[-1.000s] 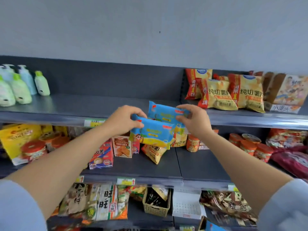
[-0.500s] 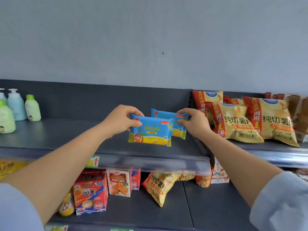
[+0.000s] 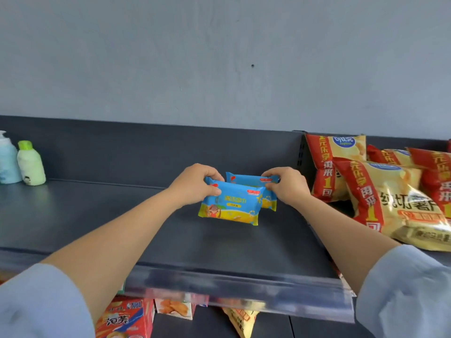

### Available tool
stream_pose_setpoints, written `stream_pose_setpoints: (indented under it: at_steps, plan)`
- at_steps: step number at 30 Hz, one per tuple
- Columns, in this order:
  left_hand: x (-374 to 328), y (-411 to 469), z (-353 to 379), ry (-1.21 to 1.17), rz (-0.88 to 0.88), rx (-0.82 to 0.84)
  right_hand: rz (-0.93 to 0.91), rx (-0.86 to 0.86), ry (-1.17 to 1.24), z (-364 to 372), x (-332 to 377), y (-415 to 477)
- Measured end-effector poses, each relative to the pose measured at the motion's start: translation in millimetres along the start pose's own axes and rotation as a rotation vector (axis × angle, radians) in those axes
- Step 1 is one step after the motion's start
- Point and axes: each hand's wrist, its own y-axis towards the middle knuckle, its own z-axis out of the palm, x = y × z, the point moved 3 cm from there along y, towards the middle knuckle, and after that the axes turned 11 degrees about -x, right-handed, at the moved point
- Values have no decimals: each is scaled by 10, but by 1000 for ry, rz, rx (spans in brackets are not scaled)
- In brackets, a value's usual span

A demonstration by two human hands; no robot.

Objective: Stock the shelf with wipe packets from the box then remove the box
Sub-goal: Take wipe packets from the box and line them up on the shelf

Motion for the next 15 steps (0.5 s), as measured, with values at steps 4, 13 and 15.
stream_pose_setpoints:
  at_steps: [4, 13, 15]
  plan:
    - [136, 223, 79, 56, 7, 28, 10, 21, -2, 234, -46, 183]
    - [340, 520, 169, 73, 18, 59, -90, -6, -211, 451, -93, 423]
    - [356, 566, 184, 78, 25, 63, -101, -3, -230, 485, -107, 459]
